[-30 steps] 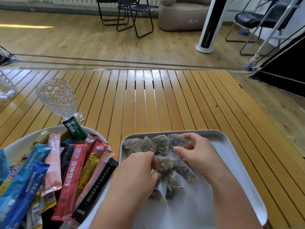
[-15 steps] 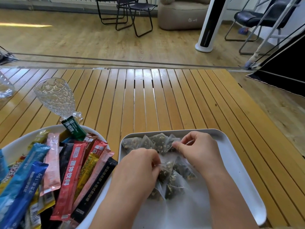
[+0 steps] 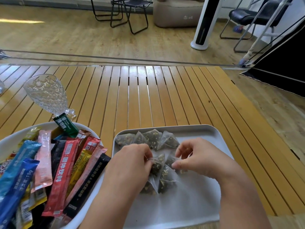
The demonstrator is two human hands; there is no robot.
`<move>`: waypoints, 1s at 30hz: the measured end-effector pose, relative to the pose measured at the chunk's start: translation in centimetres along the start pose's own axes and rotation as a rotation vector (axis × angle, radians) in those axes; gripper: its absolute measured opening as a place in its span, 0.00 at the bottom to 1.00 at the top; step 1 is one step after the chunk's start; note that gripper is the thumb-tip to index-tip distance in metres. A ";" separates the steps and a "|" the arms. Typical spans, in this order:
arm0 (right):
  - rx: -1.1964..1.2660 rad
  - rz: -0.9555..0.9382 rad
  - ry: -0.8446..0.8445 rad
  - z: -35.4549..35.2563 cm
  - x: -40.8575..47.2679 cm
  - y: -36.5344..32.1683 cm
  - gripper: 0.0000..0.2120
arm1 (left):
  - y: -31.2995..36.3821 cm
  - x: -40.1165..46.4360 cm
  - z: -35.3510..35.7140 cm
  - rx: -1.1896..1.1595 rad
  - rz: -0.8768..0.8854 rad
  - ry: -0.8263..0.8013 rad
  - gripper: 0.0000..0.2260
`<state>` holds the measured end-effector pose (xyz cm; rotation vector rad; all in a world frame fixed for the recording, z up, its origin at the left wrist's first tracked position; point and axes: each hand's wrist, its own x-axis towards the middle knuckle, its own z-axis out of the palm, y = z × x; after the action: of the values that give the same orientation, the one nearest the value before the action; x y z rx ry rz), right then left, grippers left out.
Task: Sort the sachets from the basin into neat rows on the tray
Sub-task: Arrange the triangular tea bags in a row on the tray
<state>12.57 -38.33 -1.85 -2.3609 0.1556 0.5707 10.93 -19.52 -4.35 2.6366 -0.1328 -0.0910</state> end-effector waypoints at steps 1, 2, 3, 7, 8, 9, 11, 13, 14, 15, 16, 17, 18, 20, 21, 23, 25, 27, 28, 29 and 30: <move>0.019 0.004 0.015 -0.2 -0.1 0.2 0.06 | 0.0 0.0 0.0 -0.001 -0.001 0.001 0.04; 0.058 -0.001 0.029 -0.7 -0.2 0.5 0.05 | 0.1 -0.1 0.0 0.000 -0.003 0.000 0.04; 0.112 -0.013 0.046 -1.2 -0.5 0.8 0.05 | 0.1 -0.1 -0.1 0.001 -0.004 0.001 0.03; 0.306 -0.075 0.199 -3.1 -1.6 2.0 0.05 | 0.2 -0.1 -0.1 -0.005 -0.001 0.000 0.02; 0.326 -0.084 0.272 -3.2 -1.5 2.2 0.05 | 0.2 -0.1 -0.1 -0.005 -0.001 -0.002 0.02; 0.332 -0.089 0.358 -3.2 -1.2 2.5 0.05 | 0.2 -0.1 -0.1 -0.004 0.000 -0.003 0.02; 0.285 -0.085 0.520 -2.7 -0.2 2.7 0.05 | 0.1 0.0 -0.1 -0.007 0.005 0.001 0.02; 0.219 -0.097 0.605 -2.0 0.8 2.5 0.05 | 0.0 0.0 0.0 -0.011 0.007 0.002 0.02; 0.192 -0.106 0.614 -1.6 1.4 2.3 0.05 | 0.0 0.1 0.0 -0.010 0.007 0.002 0.02; 0.163 -0.117 0.604 -1.2 1.9 2.2 0.05 | 0.0 0.1 0.1 -0.006 0.008 0.002 0.02; 0.136 -0.130 0.579 -0.9 2.4 2.1 0.06 | 0.0 0.2 0.1 -0.004 0.008 0.001 0.02; 0.123 -0.146 0.547 -0.5 2.8 2.0 0.06 | 0.0 0.2 0.2 -0.003 0.008 0.000 0.02; 0.133 -0.165 0.517 -0.3 3.1 1.9 0.07 | 0.0 0.2 0.2 -0.003 0.007 0.000 0.02; 0.170 -0.189 0.490 0.0 3.4 1.8 0.13 | -0.1 0.3 0.2 -0.004 0.004 0.000 0.02; 0.174 -0.188 0.493 0.1 3.4 1.8 0.16 | -0.1 0.3 0.1 -0.006 0.002 0.000 0.02; 0.172 -0.167 0.502 0.3 3.6 1.8 0.18 | 0.0 0.3 0.1 -0.009 0.000 -0.002 0.02; 0.174 -0.143 0.484 0.5 3.6 1.7 0.18 | 0.1 0.2 0.0 -0.010 0.001 -0.003 0.03; 0.163 -0.118 0.477 0.4 3.3 1.6 0.14 | 0.2 0.2 -0.1 -0.009 0.008 -0.005 0.03; 0.151 -0.105 0.477 0.2 2.9 1.5 0.12 | 0.2 0.1 -0.2 -0.011 0.014 -0.010 0.03; 0.146 -0.093 0.455 -0.1 2.4 1.6 0.11 | 0.2 0.1 -0.2 -0.013 0.023 -0.022 0.03; 0.159 -0.091 0.393 -0.5 1.9 1.6 0.10 | 0.2 0.1 -0.2 -0.015 0.034 -0.046 0.03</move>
<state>14.03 -39.73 -3.34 -2.2848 0.2587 0.0424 11.01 -19.67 -4.11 2.6168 -0.1923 -0.1409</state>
